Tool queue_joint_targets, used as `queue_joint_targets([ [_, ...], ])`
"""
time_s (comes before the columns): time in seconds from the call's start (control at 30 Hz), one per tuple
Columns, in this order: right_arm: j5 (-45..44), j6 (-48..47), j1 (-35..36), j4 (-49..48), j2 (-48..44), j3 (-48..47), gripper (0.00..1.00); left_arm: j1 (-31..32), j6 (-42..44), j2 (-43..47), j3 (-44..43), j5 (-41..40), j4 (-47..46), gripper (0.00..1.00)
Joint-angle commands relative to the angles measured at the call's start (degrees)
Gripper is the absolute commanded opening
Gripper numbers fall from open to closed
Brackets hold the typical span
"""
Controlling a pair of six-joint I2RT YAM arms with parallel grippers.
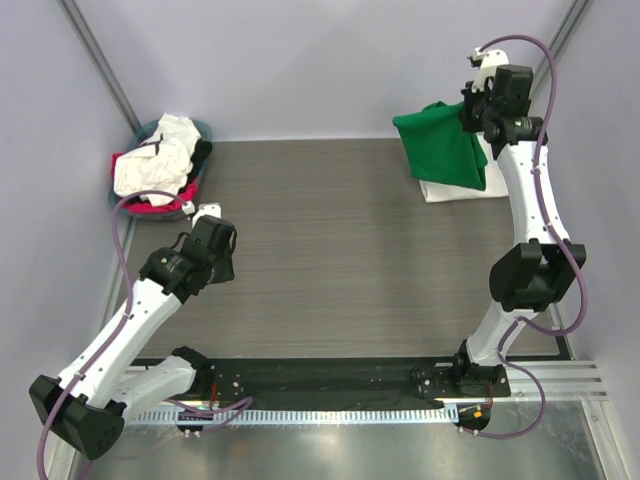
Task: Fold and stack the t-shirts
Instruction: Neatly place the folded tshirt to the corner
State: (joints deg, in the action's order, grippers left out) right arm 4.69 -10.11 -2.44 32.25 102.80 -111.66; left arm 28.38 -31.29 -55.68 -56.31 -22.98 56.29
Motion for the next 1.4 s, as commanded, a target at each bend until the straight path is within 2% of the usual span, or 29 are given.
queue_joint_targets([
  [0.0, 1.3, 0.3, 0.0, -1.7, -4.1, -1.3, 0.01, -0.2, -0.8, 0.3, 0.1, -1.6, -1.5, 0.38],
  [0.33, -0.6, -1.7, -0.2, -0.3, -6.5, 2.8, 0.01, -0.2, -0.8, 0.0, 0.1, -1.5, -1.6, 0.38],
  [0.67, -0.6, -2.5, -1.6, -0.3, -0.8, 1.7, 0.01, -0.2, -0.7, -1.0, 0.1, -1.5, -1.7, 0.38],
  [1.07, -2.1, -4.6, -3.6, 1.0, 11.4, -8.7, 0.01, -0.3, -0.7, -2.5, 0.0, -1.6, -1.5, 0.38],
  [1.37, -4.4, -5.1, -4.6, -1.0, 24.4, -22.0, 0.01, -0.3, -0.7, -3.5, -0.2, -2.1, -1.2, 0.38],
])
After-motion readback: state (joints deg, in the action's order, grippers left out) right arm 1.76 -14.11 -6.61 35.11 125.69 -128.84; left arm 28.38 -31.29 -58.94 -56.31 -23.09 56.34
